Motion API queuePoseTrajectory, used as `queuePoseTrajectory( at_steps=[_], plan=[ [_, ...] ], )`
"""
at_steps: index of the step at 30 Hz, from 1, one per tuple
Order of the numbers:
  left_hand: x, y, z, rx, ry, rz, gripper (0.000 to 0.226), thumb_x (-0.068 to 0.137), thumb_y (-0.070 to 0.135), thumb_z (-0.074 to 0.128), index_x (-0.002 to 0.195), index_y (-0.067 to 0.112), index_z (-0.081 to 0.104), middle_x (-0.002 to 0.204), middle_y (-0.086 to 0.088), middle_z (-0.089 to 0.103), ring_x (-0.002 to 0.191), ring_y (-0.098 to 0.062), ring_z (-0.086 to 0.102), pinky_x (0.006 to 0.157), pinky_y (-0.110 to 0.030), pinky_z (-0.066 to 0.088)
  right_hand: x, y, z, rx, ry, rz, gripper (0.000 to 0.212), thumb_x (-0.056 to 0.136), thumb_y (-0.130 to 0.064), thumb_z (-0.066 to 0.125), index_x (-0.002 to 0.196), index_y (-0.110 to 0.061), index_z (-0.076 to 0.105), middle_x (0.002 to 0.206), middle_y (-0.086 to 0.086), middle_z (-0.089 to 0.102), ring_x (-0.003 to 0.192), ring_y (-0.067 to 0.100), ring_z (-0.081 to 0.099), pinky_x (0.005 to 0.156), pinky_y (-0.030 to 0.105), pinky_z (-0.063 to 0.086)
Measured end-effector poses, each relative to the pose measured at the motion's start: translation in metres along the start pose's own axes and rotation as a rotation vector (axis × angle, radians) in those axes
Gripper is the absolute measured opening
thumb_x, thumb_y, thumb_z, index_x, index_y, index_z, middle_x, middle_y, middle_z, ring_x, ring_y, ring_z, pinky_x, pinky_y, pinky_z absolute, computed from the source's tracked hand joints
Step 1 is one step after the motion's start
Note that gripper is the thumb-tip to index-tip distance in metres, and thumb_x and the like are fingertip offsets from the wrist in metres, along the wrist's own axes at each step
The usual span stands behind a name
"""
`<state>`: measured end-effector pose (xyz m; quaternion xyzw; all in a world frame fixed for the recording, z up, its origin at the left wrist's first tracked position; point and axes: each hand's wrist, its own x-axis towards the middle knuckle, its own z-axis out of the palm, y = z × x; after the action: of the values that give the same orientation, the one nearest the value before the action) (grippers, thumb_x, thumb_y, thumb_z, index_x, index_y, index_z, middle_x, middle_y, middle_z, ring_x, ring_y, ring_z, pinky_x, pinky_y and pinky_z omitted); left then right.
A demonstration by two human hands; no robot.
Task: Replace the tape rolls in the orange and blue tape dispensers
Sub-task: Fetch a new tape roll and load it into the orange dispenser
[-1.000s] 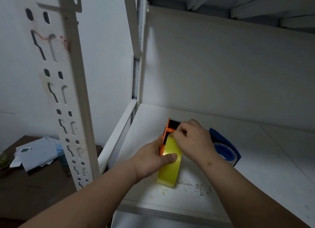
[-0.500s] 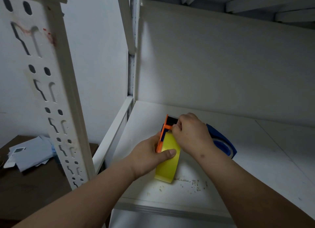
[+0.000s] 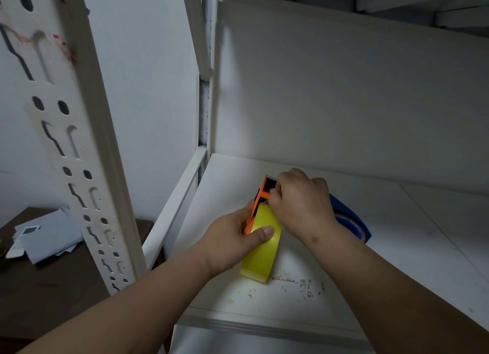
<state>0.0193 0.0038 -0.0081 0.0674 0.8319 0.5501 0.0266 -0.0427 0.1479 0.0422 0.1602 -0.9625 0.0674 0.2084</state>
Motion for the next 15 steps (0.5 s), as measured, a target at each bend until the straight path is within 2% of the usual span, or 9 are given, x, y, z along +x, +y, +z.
queuePoseTrajectory(
  at_steps=[1,3,6,10,12,15],
  plan=[
    [-0.0007,0.0004,0.0006,0.013,-0.003,0.002,0.037,0.093,0.042,0.061,0.116,0.064,0.043,0.108,0.013,0.072,0.101,-0.003,0.065,0.092,-0.024,0.052,0.001,-0.0006,-0.0002,0.015,-0.011,0.016,0.022,0.086,-0.024,0.044,0.065,-0.019,0.04,0.076,-0.002,0.044,0.065,0.023,0.044,0.072,0.035,0.028],
    [-0.0021,0.0009,0.0023,0.021,0.007,0.006,0.044,0.093,0.042,0.061,0.13,0.056,0.044,0.096,0.017,0.07,0.092,0.0,0.064,0.086,-0.021,0.051,0.0024,-0.0015,-0.0004,0.033,-0.041,0.036,0.025,0.084,-0.024,0.046,0.062,-0.022,0.035,0.074,-0.003,0.042,0.065,0.022,0.043,0.072,0.034,0.027],
    [-0.0032,0.0031,0.0033,0.004,0.018,-0.006,0.05,0.092,0.04,0.062,0.138,0.049,0.044,0.089,0.02,0.066,0.088,-0.001,0.063,0.084,-0.022,0.05,0.0045,-0.0007,0.0001,0.007,-0.085,0.035,0.03,0.083,-0.021,0.048,0.059,-0.024,0.03,0.069,-0.005,0.037,0.064,0.022,0.041,0.071,0.034,0.026],
    [-0.0025,0.0058,0.0015,-0.04,-0.001,-0.051,0.052,0.093,0.037,0.064,0.139,0.048,0.042,0.117,0.005,0.07,0.11,-0.015,0.064,0.101,-0.036,0.05,0.0076,-0.0017,0.0008,-0.081,-0.078,0.015,0.034,0.083,-0.021,0.049,0.058,-0.025,0.026,0.066,-0.006,0.032,0.059,0.021,0.037,0.069,0.034,0.025],
    [-0.0019,0.0072,-0.0001,-0.042,-0.011,-0.068,0.054,0.093,0.036,0.063,0.141,0.045,0.041,0.124,0.002,0.068,0.115,-0.017,0.063,0.104,-0.038,0.048,0.0076,-0.0029,0.0012,-0.11,-0.042,-0.002,0.034,0.084,-0.022,0.049,0.059,-0.023,0.026,0.068,-0.005,0.034,0.058,0.022,0.035,0.069,0.034,0.024],
    [-0.0011,0.0088,-0.002,-0.024,-0.03,-0.076,0.057,0.094,0.036,0.061,0.146,0.04,0.038,0.132,0.002,0.064,0.121,-0.016,0.06,0.105,-0.035,0.047,0.0055,-0.0041,0.0022,-0.155,0.03,-0.047,0.022,0.084,-0.022,0.051,0.069,-0.019,0.036,0.078,-0.001,0.043,0.062,0.023,0.035,0.07,0.035,0.023]
  ],
)
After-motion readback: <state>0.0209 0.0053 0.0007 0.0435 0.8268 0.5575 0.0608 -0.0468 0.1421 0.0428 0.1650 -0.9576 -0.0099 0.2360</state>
